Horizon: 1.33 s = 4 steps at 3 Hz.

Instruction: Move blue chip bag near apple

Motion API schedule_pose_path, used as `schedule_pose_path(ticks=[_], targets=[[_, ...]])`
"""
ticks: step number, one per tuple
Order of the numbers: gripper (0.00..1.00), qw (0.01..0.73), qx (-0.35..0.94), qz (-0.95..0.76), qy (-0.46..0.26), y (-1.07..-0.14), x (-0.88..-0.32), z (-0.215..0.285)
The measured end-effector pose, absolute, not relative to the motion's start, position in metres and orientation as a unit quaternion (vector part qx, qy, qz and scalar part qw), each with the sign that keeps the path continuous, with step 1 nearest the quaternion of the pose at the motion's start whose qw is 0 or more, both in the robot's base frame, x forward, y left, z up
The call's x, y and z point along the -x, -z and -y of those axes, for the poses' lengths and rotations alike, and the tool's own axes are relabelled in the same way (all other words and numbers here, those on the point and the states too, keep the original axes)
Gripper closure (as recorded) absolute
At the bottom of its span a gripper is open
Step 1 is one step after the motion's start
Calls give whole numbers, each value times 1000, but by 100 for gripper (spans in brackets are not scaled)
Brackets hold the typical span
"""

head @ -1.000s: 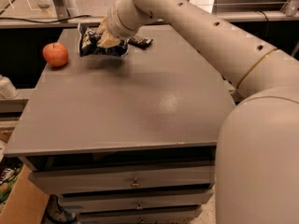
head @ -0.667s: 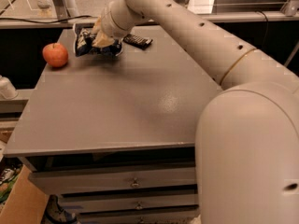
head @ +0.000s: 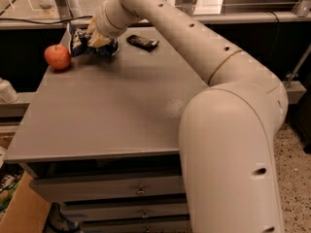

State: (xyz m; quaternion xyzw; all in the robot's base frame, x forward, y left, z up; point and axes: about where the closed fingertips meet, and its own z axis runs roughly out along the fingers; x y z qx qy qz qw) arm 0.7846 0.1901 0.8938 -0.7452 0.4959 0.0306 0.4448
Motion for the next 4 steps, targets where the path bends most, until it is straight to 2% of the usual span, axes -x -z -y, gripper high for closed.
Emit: schedule_pose_path(ticks=[2, 3, 4], targets=[[100, 440, 756, -483, -38, -884, -790, -211], [82, 438, 757, -483, -45, -873, -793, -216], [59, 436, 758, -482, -50, -865, -794, -219]])
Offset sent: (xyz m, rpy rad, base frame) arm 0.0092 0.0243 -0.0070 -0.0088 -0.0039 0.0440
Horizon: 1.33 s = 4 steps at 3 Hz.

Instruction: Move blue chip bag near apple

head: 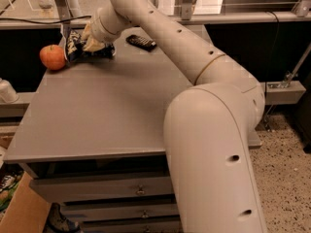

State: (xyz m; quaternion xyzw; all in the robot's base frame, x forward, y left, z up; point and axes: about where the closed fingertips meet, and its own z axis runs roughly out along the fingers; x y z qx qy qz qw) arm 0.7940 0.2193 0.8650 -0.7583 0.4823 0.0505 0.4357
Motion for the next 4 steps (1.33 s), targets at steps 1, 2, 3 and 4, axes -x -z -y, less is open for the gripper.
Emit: schedule_pose_path(ticks=[1, 2, 3, 4], targets=[[35, 435, 759, -482, -54, -860, -794, -220], [13, 435, 759, -481, -56, -858, -794, -222], [0, 434, 759, -482, -57, -856, -794, -221], [0, 435, 758, -484, -56, -857, -794, -218]])
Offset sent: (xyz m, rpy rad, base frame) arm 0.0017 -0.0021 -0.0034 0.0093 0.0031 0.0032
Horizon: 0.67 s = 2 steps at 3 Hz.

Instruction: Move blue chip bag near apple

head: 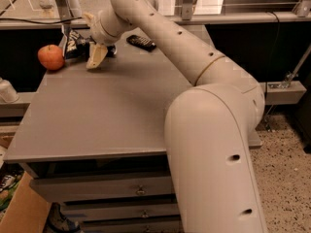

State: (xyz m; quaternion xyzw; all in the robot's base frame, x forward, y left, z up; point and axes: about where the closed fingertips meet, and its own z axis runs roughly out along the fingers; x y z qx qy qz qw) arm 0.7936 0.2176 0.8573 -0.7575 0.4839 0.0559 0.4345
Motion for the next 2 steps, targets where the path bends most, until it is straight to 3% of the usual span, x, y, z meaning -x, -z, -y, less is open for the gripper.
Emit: schedule_pose_path(ticks=[2], targets=[[0, 435, 758, -484, -56, -859, -794, -218]])
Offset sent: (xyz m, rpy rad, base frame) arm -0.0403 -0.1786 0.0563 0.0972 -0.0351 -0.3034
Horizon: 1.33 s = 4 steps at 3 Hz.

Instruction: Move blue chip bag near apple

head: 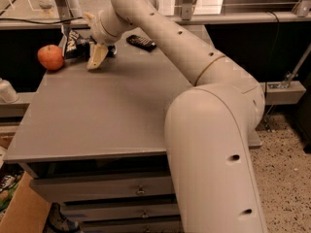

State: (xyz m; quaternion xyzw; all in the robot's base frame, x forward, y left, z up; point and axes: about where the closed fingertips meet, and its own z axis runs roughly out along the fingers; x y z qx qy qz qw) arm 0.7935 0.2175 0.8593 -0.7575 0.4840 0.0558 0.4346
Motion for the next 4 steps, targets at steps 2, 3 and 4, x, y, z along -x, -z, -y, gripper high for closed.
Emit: schedule_pose_path(ticks=[2, 3, 4], targets=[[0, 435, 758, -484, -56, -860, -794, -218], [0, 435, 758, -484, -56, -860, -794, -218], [0, 435, 758, -484, -56, -860, -793, -218]])
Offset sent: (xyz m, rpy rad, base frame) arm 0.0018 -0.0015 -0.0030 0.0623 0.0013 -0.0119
